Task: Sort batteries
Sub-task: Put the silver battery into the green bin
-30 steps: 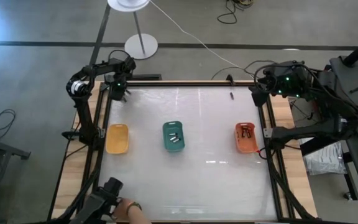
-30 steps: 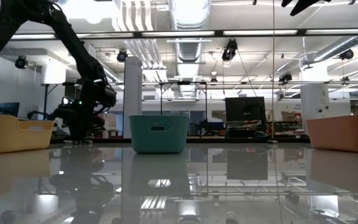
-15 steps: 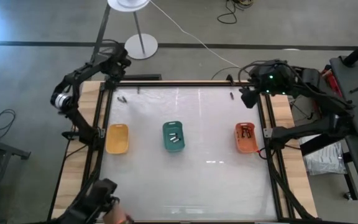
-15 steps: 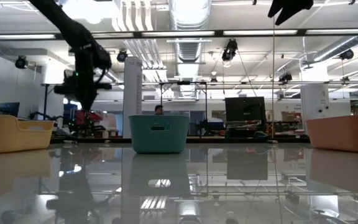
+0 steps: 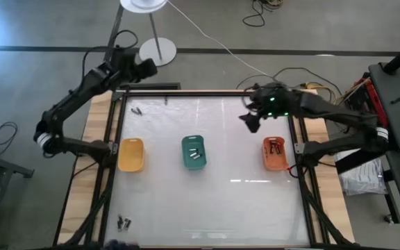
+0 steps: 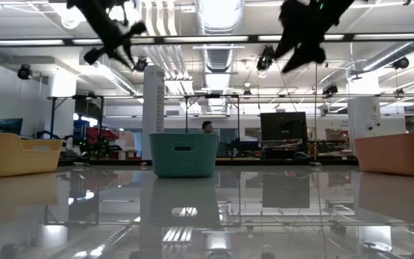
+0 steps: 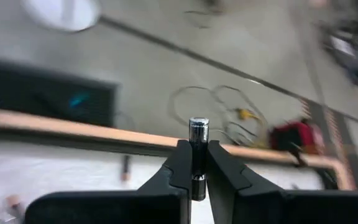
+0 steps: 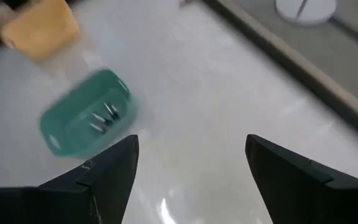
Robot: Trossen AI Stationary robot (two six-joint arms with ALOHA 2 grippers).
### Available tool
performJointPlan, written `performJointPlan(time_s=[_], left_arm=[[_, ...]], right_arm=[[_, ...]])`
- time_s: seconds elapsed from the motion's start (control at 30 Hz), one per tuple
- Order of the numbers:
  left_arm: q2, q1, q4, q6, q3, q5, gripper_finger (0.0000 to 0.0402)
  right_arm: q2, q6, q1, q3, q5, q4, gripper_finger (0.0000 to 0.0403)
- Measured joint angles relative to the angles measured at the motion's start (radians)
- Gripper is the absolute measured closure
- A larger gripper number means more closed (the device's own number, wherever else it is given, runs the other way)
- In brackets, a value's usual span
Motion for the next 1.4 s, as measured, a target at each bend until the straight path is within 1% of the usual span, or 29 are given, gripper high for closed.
performJointPlan(time_s=[0.1, 0.2, 0.3, 0.43, 0.53, 0.6, 0.7, 0.83, 1.03, 1.23, 1.4], left_arm=[[-0.049, -0.117, 0.048, 0.082, -0.002, -0.006, 0.0393], [-0.085, -0.27, 0.159, 0.219, -0.038, -0.005, 0.0393], [-0.111, -0.423, 0.298, 0.309, -0.089, 0.027, 0.0393], [-0.118, -0.581, 0.546, 0.346, -0.167, 0.032, 0.0393], [-0.103, -0.655, 0.782, 0.361, -0.228, 0.058, 0.0393], [-0.083, -0.678, 0.901, 0.356, -0.253, 0.094, 0.0393], [-0.052, -0.701, 1.026, 0.312, -0.286, 0.1, 0.0393], [-0.011, -0.718, 1.106, 0.285, -0.284, 0.104, 0.0393], [0.053, -0.737, 1.1, 0.267, -0.239, 0.187, 0.0393], [0.09, -0.749, 1.089, 0.233, -0.211, 0.214, 0.0393], [0.08, -0.758, 1.043, 0.22, -0.211, 0.214, 0.0393]], right_arm=[[0.059, 0.031, 0.007, -0.069, -0.015, 0.051, 0.0124], [0.107, 0.077, 0.038, -0.083, -0.038, 0.153, 0.0132], [0.116, 0.116, 0.067, -0.057, -0.121, 0.291, 0.0138], [0.108, 0.152, 0.089, 0.018, -0.224, 0.455, 0.0139], [0.107, 0.178, 0.12, 0.061, -0.235, 0.579, 0.0134], [0.109, 0.2, 0.145, 0.076, -0.236, 0.65, 0.0131], [0.11, 0.221, 0.186, 0.087, -0.236, 0.705, 0.0129], [0.11, 0.226, 0.235, 0.086, -0.189, 0.695, 0.0136], [0.133, 0.251, 0.272, 0.083, -0.12, 0.7, 0.0161], [0.188, 0.251, 0.284, 0.082, -0.117, 0.716, 0.0185], [0.194, 0.251, 0.284, 0.087, -0.115, 0.743, 0.0201]])
